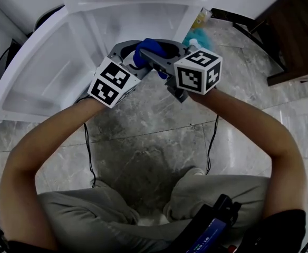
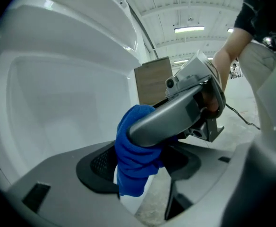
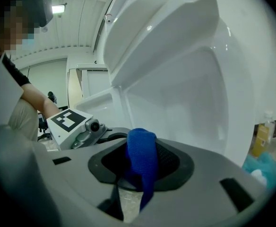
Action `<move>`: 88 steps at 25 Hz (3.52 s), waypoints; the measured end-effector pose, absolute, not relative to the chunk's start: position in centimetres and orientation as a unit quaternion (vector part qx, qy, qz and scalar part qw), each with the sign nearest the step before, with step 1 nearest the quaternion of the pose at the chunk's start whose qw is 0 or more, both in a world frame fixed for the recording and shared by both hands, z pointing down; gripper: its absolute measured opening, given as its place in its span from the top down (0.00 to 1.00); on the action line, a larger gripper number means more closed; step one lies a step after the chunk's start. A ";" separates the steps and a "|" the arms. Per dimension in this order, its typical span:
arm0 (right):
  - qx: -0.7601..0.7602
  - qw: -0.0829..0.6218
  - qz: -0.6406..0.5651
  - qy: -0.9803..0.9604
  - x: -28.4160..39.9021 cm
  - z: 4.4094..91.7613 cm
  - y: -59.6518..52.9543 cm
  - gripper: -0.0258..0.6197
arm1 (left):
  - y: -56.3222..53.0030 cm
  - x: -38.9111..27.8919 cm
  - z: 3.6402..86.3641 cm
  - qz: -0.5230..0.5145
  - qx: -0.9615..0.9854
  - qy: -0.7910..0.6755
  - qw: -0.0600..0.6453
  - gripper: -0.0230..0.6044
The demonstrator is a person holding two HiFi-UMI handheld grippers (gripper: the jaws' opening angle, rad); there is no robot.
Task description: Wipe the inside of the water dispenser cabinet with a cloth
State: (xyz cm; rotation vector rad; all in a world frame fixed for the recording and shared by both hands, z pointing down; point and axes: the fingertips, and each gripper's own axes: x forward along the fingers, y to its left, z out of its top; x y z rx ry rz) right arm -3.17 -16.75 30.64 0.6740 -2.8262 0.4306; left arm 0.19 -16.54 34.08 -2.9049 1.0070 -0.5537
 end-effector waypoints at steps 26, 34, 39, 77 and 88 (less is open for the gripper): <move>0.206 0.107 0.150 -0.961 -2.6 30.1 -16.8 0.72 | -16.9 -1.9 34.4 -0.196 -0.924 0.327 0.000 0.82; 0.206 0.104 0.152 -0.961 -1.3 29.4 -16.6 0.72 | -17.7 -3.1 34.7 -0.192 -0.917 0.348 -0.023 0.82; 0.233 0.110 0.137 -0.956 1.0 29.5 -17.5 0.72 | -18.3 -4.8 35.4 -0.198 -0.908 0.366 -0.037 0.82; 0.267 0.242 0.107 -0.927 10.2 41.8 -18.2 0.96 | -35.6 2.4 47.1 -0.370 -0.834 0.407 0.043 0.84; 0.247 0.254 0.106 -0.929 8.4 42.6 -17.8 0.96 | -38.3 1.5 47.0 -0.368 -0.819 0.440 0.019 0.84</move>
